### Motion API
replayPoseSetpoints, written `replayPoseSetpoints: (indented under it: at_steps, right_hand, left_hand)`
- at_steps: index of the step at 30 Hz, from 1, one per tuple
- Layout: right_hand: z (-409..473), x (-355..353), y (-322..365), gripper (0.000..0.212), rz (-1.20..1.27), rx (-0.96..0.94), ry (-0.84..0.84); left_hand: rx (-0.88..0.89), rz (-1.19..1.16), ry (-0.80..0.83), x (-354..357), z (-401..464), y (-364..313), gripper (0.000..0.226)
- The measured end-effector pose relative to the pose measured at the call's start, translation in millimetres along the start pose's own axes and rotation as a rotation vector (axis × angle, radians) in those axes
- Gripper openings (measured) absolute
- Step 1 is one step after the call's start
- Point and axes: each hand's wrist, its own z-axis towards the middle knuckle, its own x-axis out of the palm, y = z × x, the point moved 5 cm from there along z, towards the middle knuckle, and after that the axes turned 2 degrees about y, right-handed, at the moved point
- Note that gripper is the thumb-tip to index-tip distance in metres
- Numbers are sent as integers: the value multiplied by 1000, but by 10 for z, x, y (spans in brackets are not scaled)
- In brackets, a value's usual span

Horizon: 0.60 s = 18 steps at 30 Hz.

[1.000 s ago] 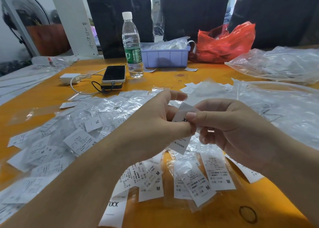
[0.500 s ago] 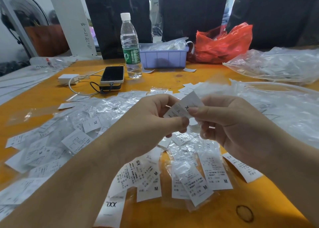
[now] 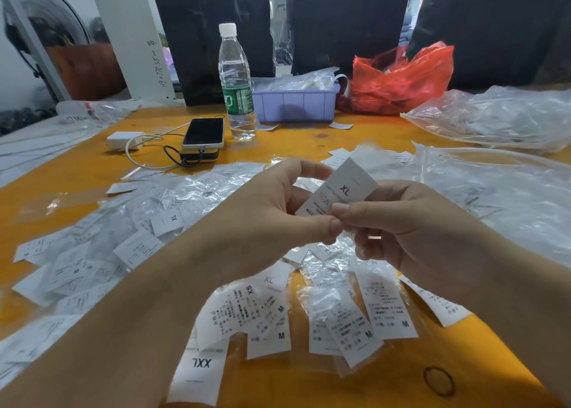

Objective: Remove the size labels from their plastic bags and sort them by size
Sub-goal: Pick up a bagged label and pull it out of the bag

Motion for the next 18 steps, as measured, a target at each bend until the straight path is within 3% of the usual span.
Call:
replayPoseSetpoints:
  at_steps: [8, 13, 18]
  right_hand:
    - [10, -46, 74, 17, 76, -28, -37]
    - [-2, -110, 94, 15, 149, -67, -152]
    - [3, -33, 19, 14, 72, -63, -110]
  left_hand:
    - [-28, 19, -82, -97, 34, 57, 46]
    - [10, 30, -80, -79, 41, 64, 42]
    - [51, 43, -83, -41, 34, 40, 48]
